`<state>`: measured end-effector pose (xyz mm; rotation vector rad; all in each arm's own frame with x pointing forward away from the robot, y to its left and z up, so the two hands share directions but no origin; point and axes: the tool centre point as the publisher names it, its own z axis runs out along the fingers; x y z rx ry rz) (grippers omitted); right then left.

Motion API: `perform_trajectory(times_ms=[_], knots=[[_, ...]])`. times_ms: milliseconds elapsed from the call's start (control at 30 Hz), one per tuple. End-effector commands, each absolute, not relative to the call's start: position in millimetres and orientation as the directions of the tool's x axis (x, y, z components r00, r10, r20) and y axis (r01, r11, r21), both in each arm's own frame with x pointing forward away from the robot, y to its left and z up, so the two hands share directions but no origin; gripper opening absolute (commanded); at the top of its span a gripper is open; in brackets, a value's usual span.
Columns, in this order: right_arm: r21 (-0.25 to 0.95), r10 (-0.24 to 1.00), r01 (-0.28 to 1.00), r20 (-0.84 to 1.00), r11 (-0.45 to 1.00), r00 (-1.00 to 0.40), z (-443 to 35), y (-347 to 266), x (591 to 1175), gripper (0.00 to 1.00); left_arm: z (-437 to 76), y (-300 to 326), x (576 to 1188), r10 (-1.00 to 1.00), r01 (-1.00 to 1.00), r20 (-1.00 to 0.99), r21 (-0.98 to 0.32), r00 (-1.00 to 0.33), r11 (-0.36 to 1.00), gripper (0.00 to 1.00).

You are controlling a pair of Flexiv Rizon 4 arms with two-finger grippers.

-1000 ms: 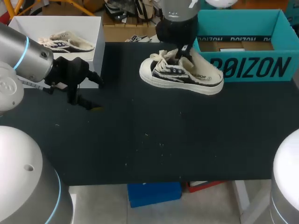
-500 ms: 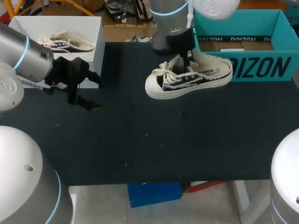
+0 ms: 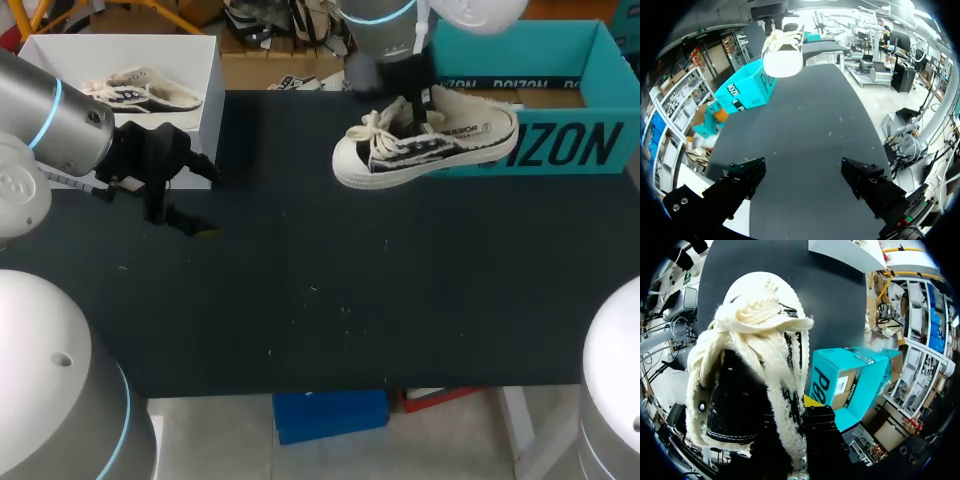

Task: Take the shoe out of the shoebox, open the shoe tongue, remove and reinsert the insole, then place the shoe into the shoebox

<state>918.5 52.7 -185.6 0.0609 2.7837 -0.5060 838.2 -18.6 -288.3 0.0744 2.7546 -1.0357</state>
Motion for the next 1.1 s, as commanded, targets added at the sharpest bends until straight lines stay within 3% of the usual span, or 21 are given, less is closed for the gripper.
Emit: perform_trajectory(times_ms=[33,533,1100], knots=[[-0.209,0.02,0.093,-0.329,0.973,-0.944,-184,27,931,0.0,-289,-19,837,-0.024,0.117,-0.204,-0.646,-0.979,0.754,1.0],[-0.209,-0.101,-0.04,-0.289,0.977,-0.952,-177,-37,994,0.0,-289,-19,837,-0.024,0.117,-0.204,-0.646,-0.979,0.754,1.0],[-0.2,-0.074,-0.031,-0.212,0.979,-0.975,-181,-79,1060,0.0,-289,-19,837,-0.024,0.117,-0.204,-0.646,-0.979,0.754,1.0]])
